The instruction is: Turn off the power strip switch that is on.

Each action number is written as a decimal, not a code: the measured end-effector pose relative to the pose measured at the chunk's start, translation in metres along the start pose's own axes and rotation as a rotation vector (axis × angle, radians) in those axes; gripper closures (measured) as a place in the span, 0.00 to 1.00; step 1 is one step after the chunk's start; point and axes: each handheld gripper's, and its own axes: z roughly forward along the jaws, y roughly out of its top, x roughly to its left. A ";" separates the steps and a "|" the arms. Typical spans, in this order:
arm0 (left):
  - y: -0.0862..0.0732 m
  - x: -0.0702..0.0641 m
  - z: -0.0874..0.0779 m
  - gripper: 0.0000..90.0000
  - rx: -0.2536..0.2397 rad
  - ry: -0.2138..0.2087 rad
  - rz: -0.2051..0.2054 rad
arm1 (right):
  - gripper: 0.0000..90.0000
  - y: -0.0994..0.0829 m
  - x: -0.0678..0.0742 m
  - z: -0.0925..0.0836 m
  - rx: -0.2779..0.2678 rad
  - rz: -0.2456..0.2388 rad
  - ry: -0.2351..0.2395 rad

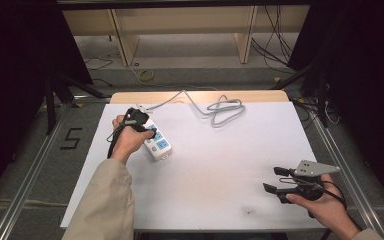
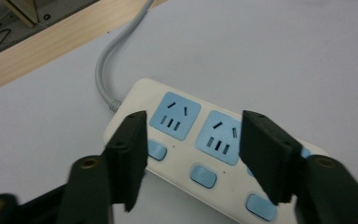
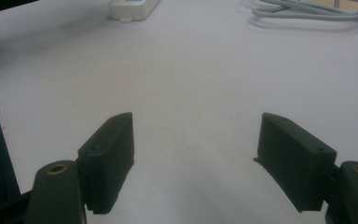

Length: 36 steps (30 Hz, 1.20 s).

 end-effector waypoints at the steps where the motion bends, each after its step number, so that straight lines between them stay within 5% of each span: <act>1: 0.000 0.000 0.000 0.39 -0.002 -0.002 -0.005 | 0.31 0.000 0.000 0.000 0.001 -0.001 0.000; 11: -0.010 -0.005 -0.009 0.24 -0.073 -0.111 -0.061 | 0.31 -0.001 0.000 0.000 0.005 0.003 0.000; 18: -0.023 -0.015 -0.022 0.22 -0.110 -0.158 -0.014 | 0.31 0.000 0.000 0.001 0.008 -0.002 -0.002; 36: -0.065 -0.064 -0.052 0.20 -0.228 -0.172 0.112 | 0.31 0.000 0.000 0.002 0.005 -0.005 0.002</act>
